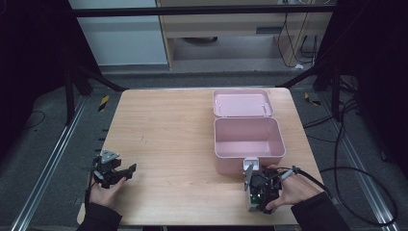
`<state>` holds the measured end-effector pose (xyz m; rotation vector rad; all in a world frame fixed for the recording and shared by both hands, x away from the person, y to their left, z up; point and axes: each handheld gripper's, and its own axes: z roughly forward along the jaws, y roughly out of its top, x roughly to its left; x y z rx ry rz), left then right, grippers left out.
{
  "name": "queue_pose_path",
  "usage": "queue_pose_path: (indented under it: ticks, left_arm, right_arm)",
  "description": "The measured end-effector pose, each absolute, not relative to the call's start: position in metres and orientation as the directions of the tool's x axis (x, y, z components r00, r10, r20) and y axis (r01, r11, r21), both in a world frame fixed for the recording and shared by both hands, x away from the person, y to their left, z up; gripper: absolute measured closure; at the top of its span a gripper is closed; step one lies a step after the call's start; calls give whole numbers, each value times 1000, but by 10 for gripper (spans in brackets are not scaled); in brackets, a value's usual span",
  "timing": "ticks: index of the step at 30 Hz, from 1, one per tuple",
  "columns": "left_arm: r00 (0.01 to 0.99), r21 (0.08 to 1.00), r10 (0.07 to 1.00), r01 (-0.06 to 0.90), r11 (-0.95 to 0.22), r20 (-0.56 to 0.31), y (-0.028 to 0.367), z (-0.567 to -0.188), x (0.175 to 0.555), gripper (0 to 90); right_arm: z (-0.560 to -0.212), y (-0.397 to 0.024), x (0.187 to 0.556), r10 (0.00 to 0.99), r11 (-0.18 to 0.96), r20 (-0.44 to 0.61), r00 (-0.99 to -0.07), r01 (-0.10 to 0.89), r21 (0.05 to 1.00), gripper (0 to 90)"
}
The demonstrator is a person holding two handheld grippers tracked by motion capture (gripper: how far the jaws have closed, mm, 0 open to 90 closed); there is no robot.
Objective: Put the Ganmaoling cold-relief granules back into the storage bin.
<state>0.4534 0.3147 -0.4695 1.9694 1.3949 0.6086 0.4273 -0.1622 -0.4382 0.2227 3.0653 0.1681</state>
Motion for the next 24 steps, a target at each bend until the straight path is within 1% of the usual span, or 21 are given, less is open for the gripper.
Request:
queue_pose_path:
  ticks: [3,6,13,17,18,21,24]
  left_arm:
    - [329,727,944,647,-231,7,315,-469,453,341]
    - [329,727,944,646,-231,7,315,-469,453,341]
    - [329,727,944,647,-231,7,315,-469,454,341]
    - [329,727,944,646,-231,8,315,-469,453,341]
    - [330,727,944,647,-231,7,315,-469,454,341]
    - [330,727,944,646,-231,7,315,-469,453,341]
    - [330,728,944,646,-231,7,314,-469,453,341]
  right_arm:
    - [-438,-162,427,149,983,-51,-988,143,112,129]
    - [-437,-163,428,140,985,-49,-989,133,114,154]
    - [-430,-167,426,149,984,-18,-989,146,105,162]
    - [-418,-172,422,152,983,-18,-988,149,111,163]
    - [-409,-176,420,153,981,-18,-988,150,124,164]
    - [-400,-180,418,156,978,-25,-987,151,141,164]
    - [-383,-188,414,165,974,-33,-986,157,161,164]
